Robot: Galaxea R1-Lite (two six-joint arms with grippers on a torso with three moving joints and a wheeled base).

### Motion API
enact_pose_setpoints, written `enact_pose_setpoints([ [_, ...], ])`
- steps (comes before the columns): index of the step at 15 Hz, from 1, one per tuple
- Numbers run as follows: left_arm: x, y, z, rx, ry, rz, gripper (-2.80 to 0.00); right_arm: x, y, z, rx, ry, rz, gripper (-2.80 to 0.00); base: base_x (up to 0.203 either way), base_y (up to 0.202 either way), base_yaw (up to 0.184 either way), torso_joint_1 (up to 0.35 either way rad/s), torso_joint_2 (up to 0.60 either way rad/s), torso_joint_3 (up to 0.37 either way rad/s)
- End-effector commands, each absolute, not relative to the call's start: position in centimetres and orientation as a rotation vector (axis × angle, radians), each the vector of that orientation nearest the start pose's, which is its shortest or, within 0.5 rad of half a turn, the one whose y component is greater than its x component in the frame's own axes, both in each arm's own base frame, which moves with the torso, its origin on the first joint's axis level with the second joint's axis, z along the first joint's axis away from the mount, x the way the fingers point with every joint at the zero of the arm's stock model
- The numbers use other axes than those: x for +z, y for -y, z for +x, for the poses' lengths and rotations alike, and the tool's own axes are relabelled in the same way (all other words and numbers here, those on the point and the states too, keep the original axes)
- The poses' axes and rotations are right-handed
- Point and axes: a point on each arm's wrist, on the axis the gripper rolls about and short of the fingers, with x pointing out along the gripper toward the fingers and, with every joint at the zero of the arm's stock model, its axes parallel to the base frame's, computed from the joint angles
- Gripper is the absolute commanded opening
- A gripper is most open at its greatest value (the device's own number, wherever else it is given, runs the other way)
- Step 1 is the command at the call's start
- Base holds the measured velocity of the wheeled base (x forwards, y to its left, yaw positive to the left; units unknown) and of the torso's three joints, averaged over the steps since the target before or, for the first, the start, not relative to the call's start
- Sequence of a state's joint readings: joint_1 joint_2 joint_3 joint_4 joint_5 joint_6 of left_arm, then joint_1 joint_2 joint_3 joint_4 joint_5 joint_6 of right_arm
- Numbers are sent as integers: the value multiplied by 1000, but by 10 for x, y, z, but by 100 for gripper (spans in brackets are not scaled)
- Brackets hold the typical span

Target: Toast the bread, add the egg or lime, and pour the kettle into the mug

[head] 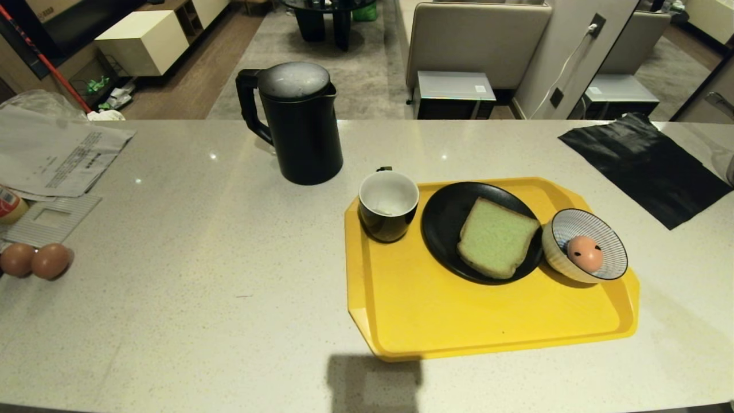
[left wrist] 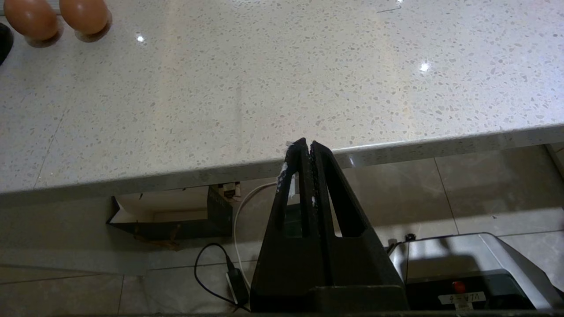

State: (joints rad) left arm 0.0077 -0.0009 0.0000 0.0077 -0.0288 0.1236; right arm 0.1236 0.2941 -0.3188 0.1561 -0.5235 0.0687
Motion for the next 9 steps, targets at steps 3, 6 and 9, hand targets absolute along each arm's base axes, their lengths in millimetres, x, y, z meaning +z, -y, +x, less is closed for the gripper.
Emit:
enact_pose_setpoints([
  [3, 75, 1, -23, -22, -5, 124, -280, 136, 9, -10, -223, -144, 30, -280, 0, 0, 0, 0, 0, 0],
  [6, 75, 1, -23, -22, -5, 124, -280, 117, 7, -5, -180, -162, 17, -280, 0, 0, 0, 0, 0, 0],
  [9, 75, 1, -23, -20, -5, 124, -280, 110, 6, -3, -105, -178, -36, -280, 0, 0, 0, 0, 0, 0],
])
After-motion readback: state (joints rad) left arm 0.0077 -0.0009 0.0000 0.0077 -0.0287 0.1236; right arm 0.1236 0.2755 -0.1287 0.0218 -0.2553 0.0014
